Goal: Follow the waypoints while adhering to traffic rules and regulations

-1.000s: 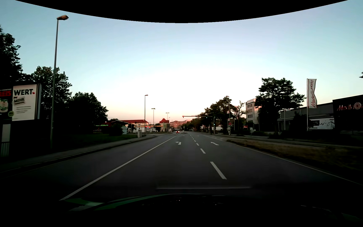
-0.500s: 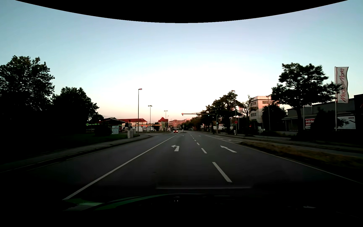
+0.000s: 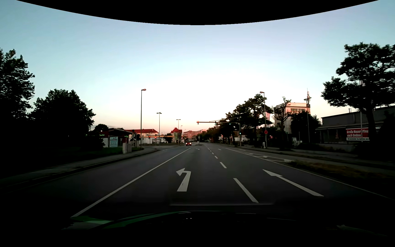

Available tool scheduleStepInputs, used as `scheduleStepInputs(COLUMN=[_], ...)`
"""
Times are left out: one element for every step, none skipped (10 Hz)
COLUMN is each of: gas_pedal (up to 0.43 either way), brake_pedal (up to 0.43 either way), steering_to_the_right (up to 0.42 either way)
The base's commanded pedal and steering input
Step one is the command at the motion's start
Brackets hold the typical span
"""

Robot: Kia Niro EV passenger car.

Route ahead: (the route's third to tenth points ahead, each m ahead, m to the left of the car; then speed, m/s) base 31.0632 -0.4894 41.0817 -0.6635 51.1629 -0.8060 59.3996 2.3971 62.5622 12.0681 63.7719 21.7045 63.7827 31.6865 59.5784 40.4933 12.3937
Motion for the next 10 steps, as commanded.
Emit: scheduleStepInputs(gas_pedal=[0.000,0.000,0.000,0.000,0.000,0.000,0.000,0.000,0.000,0.000], brake_pedal=[0.189,0.201,0.207,0.213,0.207,0.213,0.213,0.220,0.213,0.220], steering_to_the_right=[0.000,-0.004,-0.004,-0.003,-0.002,-0.002,-0.002,-0.001,-0.001,-0.001])
